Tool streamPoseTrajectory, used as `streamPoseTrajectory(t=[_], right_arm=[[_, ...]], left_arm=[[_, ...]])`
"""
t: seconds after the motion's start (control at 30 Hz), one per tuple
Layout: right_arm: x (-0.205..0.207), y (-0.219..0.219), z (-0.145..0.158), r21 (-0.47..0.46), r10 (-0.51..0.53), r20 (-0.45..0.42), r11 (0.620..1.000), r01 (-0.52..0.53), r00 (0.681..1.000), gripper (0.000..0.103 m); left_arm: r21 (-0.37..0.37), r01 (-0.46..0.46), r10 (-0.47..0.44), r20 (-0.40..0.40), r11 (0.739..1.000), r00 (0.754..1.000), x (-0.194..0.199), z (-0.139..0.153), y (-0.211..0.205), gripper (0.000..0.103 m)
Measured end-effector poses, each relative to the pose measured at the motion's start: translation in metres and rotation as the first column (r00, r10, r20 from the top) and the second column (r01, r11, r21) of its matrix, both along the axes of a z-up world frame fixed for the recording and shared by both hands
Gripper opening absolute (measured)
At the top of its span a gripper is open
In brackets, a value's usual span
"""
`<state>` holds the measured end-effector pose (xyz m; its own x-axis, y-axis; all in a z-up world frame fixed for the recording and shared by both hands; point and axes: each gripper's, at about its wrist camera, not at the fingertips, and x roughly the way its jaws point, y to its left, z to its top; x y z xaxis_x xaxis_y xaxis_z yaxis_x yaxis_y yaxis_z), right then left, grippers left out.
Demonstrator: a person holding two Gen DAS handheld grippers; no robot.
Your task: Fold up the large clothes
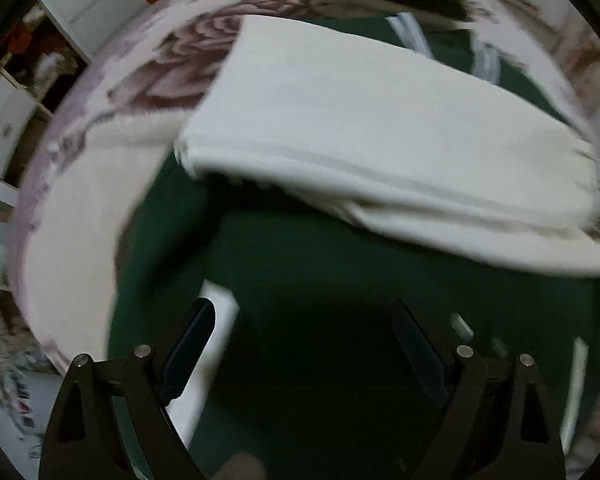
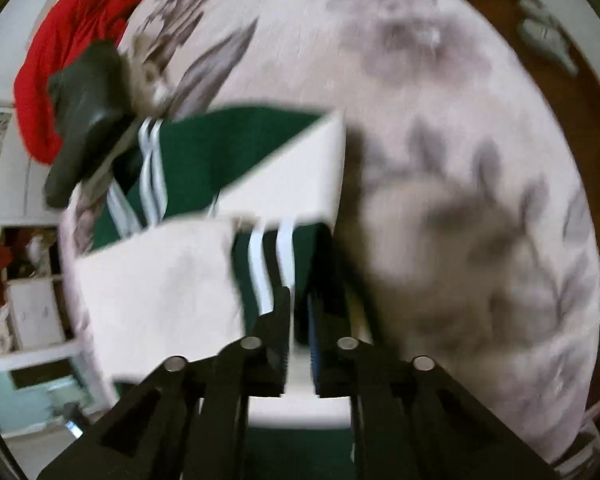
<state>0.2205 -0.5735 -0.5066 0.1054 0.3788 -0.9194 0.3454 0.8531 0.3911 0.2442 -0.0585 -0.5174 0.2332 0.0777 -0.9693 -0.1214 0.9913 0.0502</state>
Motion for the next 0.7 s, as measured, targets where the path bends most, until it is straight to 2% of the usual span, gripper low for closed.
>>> streamPoseTrajectory(t=[0.07,0.1,0.23,0.3,0.4,0.47,0.5,0.53,0.6,0.63,0.67,0.7], right_arm=[[-0.029,-0.001,0.014,-0.017,0.024,-0.009,1.000,-0.024,1.000,0.047],[-0.047,-0.004,0.018,-0.011,0.028,-0.016,1.000,-0.028,0.999,0.050],[-0.114,-0.021,0.014,0.038,-0.023,-0.090,0.999,0.027,0.996,0.051],[-0.137,-0.033,-0.001,0.079,-0.057,-0.132,0.995,0.068,0.990,0.051],[-0.161,-0.049,-0.029,0.116,-0.053,-0.198,0.990,0.077,0.979,0.051],[-0.171,-0.053,-0.037,0.138,0.001,-0.209,0.990,0.028,0.978,0.051],[-0.173,-0.054,-0.039,0.151,0.029,-0.212,0.989,0.003,0.977,0.051],[-0.174,-0.056,-0.039,0.165,0.057,-0.209,0.986,-0.022,0.976,0.051],[-0.176,-0.060,-0.037,0.186,0.122,-0.198,0.979,-0.084,0.973,0.051],[-0.174,-0.062,-0.038,0.194,0.153,-0.193,0.974,-0.115,0.969,0.051],[-0.171,-0.064,-0.039,0.202,0.167,-0.191,0.971,-0.128,0.967,0.051],[-0.167,-0.065,-0.041,0.211,0.184,-0.191,0.967,-0.142,0.964,0.051]], left_arm=[[-0.078,-0.003,0.000,-0.029,0.997,1.000,-0.028,0.007,-0.014,0.090],[-0.133,-0.007,0.000,-0.050,0.991,0.999,-0.042,0.007,-0.021,0.090],[-0.337,-0.039,-0.013,-0.153,0.941,0.988,-0.094,-0.014,-0.063,0.090],[-0.396,-0.081,0.007,-0.185,0.915,0.983,-0.116,-0.029,-0.087,0.090],[-0.414,-0.198,0.109,-0.229,0.888,0.967,-0.146,-0.041,-0.104,0.090],[-0.428,-0.324,0.234,-0.250,0.844,0.939,-0.176,-0.045,-0.105,0.090],[-0.433,-0.392,0.302,-0.262,0.812,0.917,-0.191,-0.047,-0.103,0.090],[-0.453,-0.466,0.380,-0.272,0.760,0.884,-0.209,-0.050,-0.099,0.090],[-0.501,-0.586,0.512,-0.294,0.637,0.807,-0.241,-0.057,-0.093,0.090],[-0.541,-0.621,0.559,-0.302,0.567,0.772,-0.255,-0.062,-0.093,0.090],[-0.577,-0.642,0.591,-0.312,0.504,0.744,-0.265,-0.069,-0.093,0.090],[-0.602,-0.655,0.613,-0.322,0.456,0.722,-0.274,-0.076,-0.097,0.090]])
